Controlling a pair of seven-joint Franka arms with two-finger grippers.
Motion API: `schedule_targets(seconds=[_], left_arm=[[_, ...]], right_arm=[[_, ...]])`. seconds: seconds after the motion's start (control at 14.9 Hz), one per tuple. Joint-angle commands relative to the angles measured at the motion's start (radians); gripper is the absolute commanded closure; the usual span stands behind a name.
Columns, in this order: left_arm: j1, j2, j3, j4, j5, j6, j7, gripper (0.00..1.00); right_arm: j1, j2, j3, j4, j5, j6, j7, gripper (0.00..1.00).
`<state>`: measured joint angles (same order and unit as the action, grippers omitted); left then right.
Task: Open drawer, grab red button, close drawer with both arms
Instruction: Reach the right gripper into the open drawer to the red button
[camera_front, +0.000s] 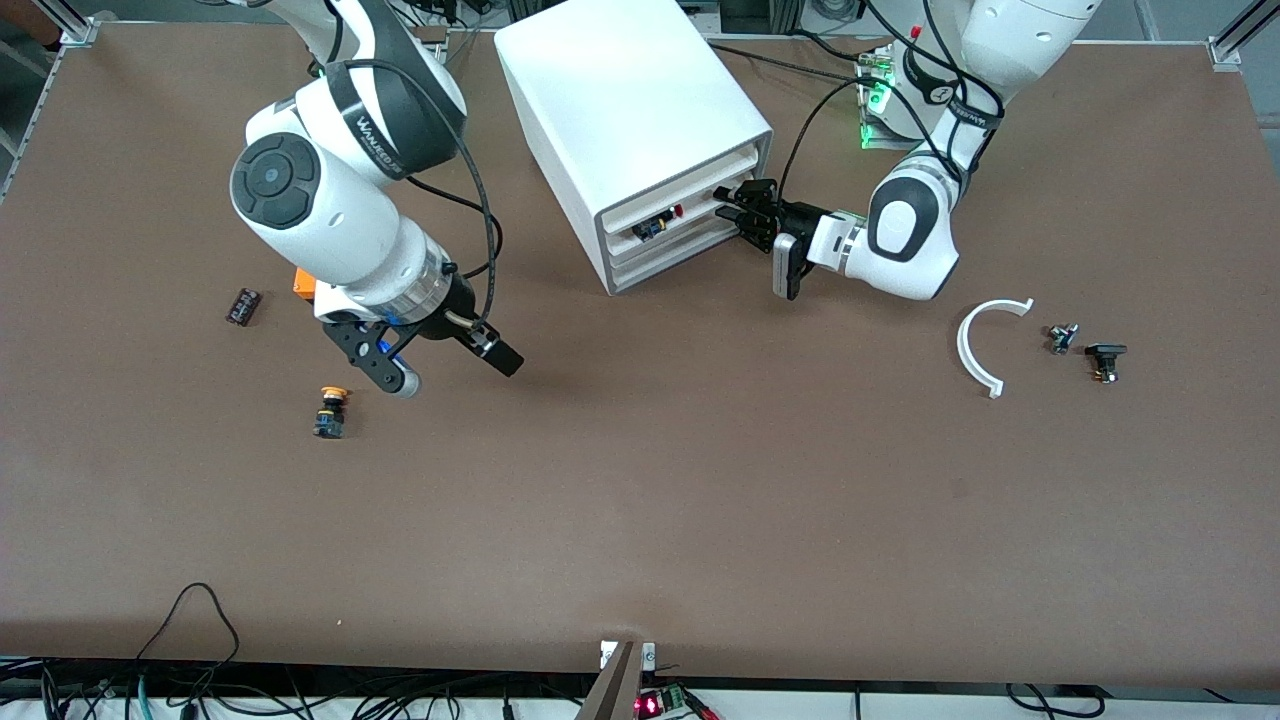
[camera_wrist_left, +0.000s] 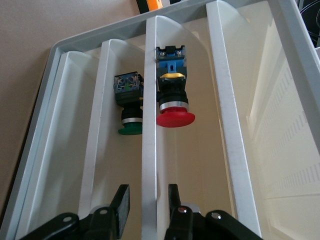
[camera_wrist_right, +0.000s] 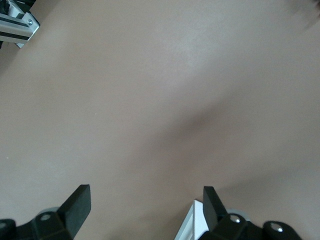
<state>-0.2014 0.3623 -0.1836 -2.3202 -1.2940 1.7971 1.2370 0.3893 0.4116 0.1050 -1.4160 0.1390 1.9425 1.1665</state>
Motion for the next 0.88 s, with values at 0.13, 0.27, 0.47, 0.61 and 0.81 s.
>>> schedule_targets(seconds=[0.13,0.27,0.47,0.61,0.81], left_arm=[[-0.007,-0.016,0.003,-0.01,-0.027,0.001,0.03,1.0],[-0.009,-0.011,0.006,-0.005,-0.022,-0.008,0.029,1.0],[0.003,0.012,0.016,0.004,-0.01,-0.004,0.021,1.0],[0.019,0.015,0.039,0.042,0.063,-0.004,0.018,1.0],[0.088,0.062,0.044,0.152,0.179,-0.007,-0.022,1.0]], right_arm=[[0.04,0.029,-0.002,0.075,0.013,-0.02,0.131,0.01],[0.055,0.027,-0.002,0.083,0.013,-0.02,0.177,0.01],[0.08,0.027,-0.002,0.101,0.011,-0.017,0.245,0.01],[0.094,0.035,-0.002,0.123,0.013,-0.019,0.287,0.01],[0.117,0.038,-0.002,0.135,0.011,-0.008,0.346,0.01]])
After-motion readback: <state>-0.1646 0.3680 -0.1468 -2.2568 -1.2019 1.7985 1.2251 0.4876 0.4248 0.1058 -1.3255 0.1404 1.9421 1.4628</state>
